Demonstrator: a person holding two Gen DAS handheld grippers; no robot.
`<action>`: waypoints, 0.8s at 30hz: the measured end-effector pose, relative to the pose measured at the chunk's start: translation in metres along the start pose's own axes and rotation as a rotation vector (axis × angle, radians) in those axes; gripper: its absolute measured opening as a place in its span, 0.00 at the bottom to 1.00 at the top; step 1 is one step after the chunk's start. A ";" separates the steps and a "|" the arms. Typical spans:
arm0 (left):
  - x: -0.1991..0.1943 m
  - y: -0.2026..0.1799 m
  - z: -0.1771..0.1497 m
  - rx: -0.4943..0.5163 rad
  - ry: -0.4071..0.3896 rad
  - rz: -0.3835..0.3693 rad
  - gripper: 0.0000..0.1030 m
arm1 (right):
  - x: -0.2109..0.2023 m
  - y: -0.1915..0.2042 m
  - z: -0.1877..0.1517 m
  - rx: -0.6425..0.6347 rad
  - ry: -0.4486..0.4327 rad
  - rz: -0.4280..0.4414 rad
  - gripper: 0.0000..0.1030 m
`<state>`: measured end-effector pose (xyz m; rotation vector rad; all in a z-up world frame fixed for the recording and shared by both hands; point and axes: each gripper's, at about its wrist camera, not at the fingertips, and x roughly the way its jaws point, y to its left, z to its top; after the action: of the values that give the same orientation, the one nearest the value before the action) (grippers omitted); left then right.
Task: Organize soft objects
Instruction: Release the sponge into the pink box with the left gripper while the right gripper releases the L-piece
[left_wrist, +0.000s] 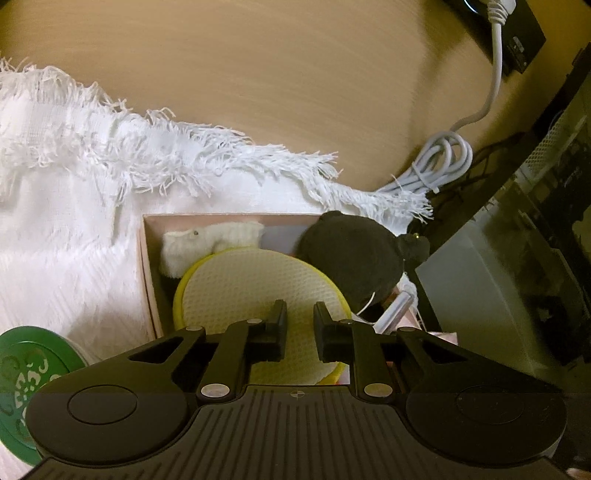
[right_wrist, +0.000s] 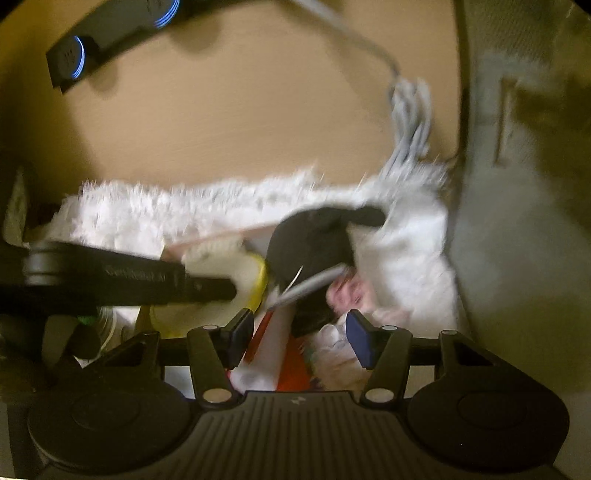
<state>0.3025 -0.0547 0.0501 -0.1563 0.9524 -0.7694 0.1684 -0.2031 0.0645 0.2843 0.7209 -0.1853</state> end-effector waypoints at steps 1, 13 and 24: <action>-0.001 0.001 0.000 0.001 -0.004 -0.005 0.20 | 0.004 0.000 -0.001 0.014 0.014 0.011 0.54; -0.047 -0.013 -0.006 0.080 -0.119 0.012 0.21 | -0.004 0.030 0.003 -0.111 0.014 -0.108 0.76; -0.140 -0.043 -0.110 0.072 -0.373 0.229 0.21 | -0.079 0.037 -0.035 -0.208 -0.101 -0.055 0.84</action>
<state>0.1463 0.0279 0.0987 -0.1195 0.5748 -0.5373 0.0981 -0.1513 0.0998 0.0563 0.6425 -0.1744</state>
